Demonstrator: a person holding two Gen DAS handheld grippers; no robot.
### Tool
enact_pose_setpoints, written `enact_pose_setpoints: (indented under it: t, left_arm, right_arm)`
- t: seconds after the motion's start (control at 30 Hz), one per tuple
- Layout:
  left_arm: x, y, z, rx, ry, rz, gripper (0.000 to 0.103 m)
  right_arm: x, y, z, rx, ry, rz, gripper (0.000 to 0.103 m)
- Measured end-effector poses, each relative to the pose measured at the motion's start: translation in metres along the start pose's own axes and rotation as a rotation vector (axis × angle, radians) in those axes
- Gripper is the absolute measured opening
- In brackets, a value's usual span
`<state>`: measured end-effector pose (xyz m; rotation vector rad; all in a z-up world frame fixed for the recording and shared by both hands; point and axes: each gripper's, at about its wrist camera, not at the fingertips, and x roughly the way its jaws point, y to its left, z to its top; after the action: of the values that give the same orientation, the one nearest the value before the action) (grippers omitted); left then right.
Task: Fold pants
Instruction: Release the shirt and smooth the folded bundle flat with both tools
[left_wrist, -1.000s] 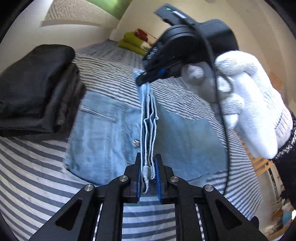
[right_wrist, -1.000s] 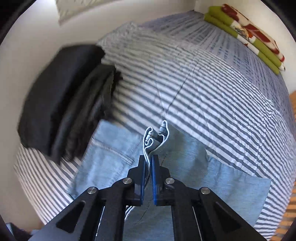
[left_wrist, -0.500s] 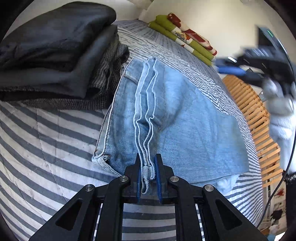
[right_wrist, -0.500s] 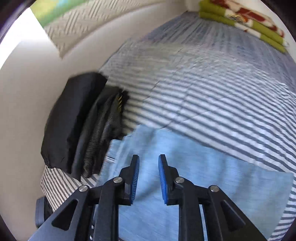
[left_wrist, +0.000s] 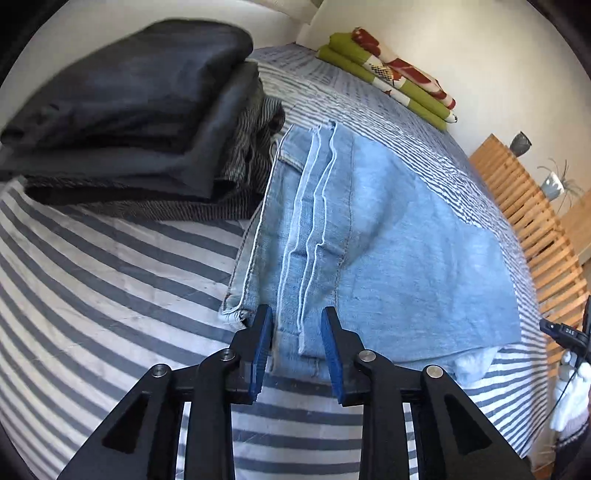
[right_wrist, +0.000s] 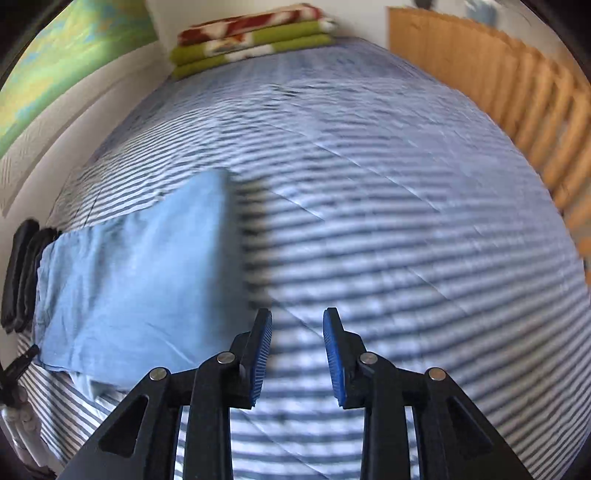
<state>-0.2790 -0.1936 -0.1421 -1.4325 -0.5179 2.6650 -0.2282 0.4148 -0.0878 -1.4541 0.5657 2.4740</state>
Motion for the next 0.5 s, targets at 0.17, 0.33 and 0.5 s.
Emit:
enact_pose_setpoints:
  t: [0.17, 0.33, 0.5]
  left_arm:
    - [-0.03, -0.044, -0.01, 0.062, -0.082, 0.06, 0.045]
    - [-0.005, -0.138, -0.02, 0.246, 0.003, 0.01, 0.045]
    - [0.03, -0.195, -0.029, 0.349, 0.087, 0.011, 0.045]
  right_arm:
    - [0.015, 0.011, -0.032, -0.098, 0.026, 0.138, 0.041]
    - [0.043, 0.054, -0.05, -0.261, 0.014, 0.169, 0.047]
    - [0.06, 0.073, -0.052, -0.294, -0.039, 0.141, 0.047]
